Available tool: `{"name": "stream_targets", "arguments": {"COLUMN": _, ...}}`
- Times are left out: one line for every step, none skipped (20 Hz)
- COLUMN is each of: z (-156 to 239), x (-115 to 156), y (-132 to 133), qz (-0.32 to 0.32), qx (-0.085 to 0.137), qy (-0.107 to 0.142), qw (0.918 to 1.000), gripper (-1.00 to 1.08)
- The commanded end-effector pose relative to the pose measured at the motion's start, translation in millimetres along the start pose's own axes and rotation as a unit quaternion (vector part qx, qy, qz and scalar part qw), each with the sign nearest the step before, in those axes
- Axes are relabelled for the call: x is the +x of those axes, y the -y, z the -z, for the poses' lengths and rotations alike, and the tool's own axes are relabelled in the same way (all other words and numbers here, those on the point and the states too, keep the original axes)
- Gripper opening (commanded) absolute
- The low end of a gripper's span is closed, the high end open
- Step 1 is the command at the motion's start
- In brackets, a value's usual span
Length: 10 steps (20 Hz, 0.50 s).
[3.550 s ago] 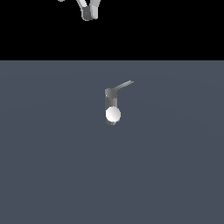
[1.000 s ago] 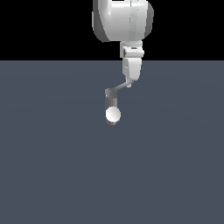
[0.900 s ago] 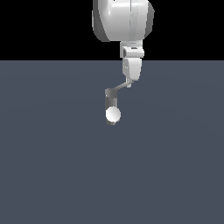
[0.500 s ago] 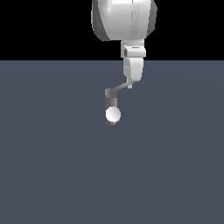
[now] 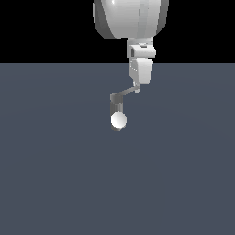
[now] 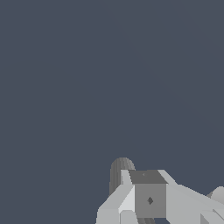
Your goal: Turn on the faucet by rotating a designated handle.
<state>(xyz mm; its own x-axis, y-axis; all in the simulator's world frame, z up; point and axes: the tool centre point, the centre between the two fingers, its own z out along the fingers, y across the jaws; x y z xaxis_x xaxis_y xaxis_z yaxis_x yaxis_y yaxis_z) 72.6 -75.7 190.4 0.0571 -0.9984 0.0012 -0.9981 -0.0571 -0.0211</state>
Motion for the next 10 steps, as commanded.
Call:
{"name": "stream_targets", "arguments": {"z": -8, "x": 6, "y": -15, "qz": -0.005, "qx": -0.011, "qy": 0.001, "qw": 0.9999, "gripper": -1.00}}
{"name": "stream_targets", "arguments": {"z": -8, "x": 7, "y": -18, "qz": -0.005, "qx": -0.011, "qy": 0.001, "qw": 0.9999, "gripper": -1.00}}
{"name": "stream_targets", "arguments": {"z": -8, "x": 7, "y": -21, "qz": -0.005, "qx": -0.011, "qy": 0.001, "qw": 0.9999, "gripper": -1.00}}
{"name": "stream_targets", "arguments": {"z": -8, "x": 7, "y": -24, "qz": -0.005, "qx": -0.011, "qy": 0.001, "qw": 0.9999, "gripper": -1.00}}
{"name": "stream_targets", "arguments": {"z": -8, "x": 7, "y": -27, "qz": -0.005, "qx": -0.011, "qy": 0.001, "qw": 0.9999, "gripper": -1.00}}
{"name": "stream_targets", "arguments": {"z": -8, "x": 7, "y": -27, "qz": -0.005, "qx": -0.011, "qy": 0.001, "qw": 0.9999, "gripper": -1.00}}
{"name": "stream_targets", "arguments": {"z": 6, "x": -2, "y": -13, "qz": 0.003, "qx": 0.006, "qy": 0.000, "qw": 1.0000, "gripper": -1.00}}
{"name": "stream_targets", "arguments": {"z": 5, "x": -4, "y": -16, "qz": 0.003, "qx": 0.005, "qy": 0.000, "qw": 1.0000, "gripper": -1.00}}
{"name": "stream_targets", "arguments": {"z": 5, "x": -6, "y": -19, "qz": 0.003, "qx": 0.004, "qy": 0.000, "qw": 1.0000, "gripper": -1.00}}
{"name": "stream_targets", "arguments": {"z": 4, "x": -7, "y": -22, "qz": 0.002, "qx": 0.004, "qy": 0.000, "qw": 1.0000, "gripper": -1.00}}
